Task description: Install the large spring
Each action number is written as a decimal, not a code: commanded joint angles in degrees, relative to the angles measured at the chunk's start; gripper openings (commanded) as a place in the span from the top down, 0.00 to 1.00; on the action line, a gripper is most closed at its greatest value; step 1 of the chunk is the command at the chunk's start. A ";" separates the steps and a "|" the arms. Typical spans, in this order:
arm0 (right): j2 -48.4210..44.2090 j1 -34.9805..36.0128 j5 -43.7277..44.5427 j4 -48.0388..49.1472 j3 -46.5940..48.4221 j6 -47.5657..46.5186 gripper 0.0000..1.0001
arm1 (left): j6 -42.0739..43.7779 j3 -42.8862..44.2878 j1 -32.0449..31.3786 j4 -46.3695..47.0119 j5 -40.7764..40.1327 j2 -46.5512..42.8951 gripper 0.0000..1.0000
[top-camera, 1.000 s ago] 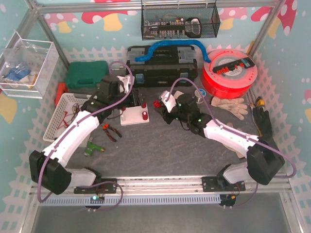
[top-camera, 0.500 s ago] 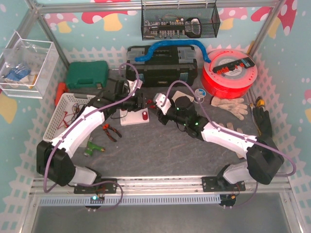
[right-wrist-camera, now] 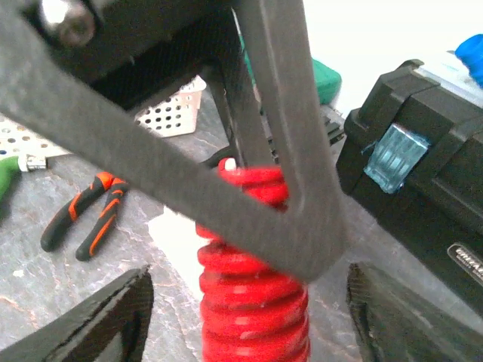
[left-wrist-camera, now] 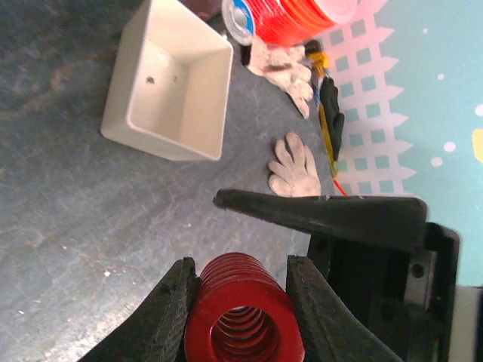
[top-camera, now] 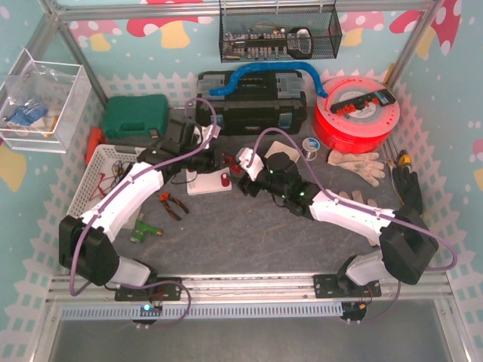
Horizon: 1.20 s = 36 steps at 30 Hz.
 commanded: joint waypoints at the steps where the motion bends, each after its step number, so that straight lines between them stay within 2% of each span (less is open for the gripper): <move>1: -1.55 0.32 2.58 -2.83 -1.29 4.17 0.18 | 3.13 4.45 0.72 -2.37 -5.01 -0.21 1.00; 3: -3.44 0.32 3.43 -3.80 -3.18 6.51 0.03 | 4.16 4.49 2.53 -3.65 -10.74 -0.91 1.00; 6: -6.97 0.31 5.84 -6.28 -5.59 11.57 0.01 | 4.97 2.50 4.24 -5.16 -22.81 -2.82 1.00; 8: -8.55 0.23 10.68 -9.45 -5.81 15.84 0.01 | 5.03 -0.04 6.08 -5.48 -29.65 -4.36 1.00; 11: -9.67 0.02 16.05 -16.23 -4.49 23.63 0.01 | 4.85 -4.41 8.75 -5.41 -37.67 -5.76 1.00; 13: -9.13 -0.31 16.64 -21.49 -2.51 26.83 0.01 | 4.98 -7.47 9.90 -4.68 -41.50 -5.83 1.00; 17: -7.54 -0.47 16.49 -28.25 0.97 29.74 0.01 | 4.46 -11.23 10.58 -4.12 -41.71 -4.60 1.00; 36: -8.78 -0.91 19.69 -28.30 0.76 27.90 0.01 | 4.27 -11.68 7.07 0.24 -41.95 0.93 1.00</move>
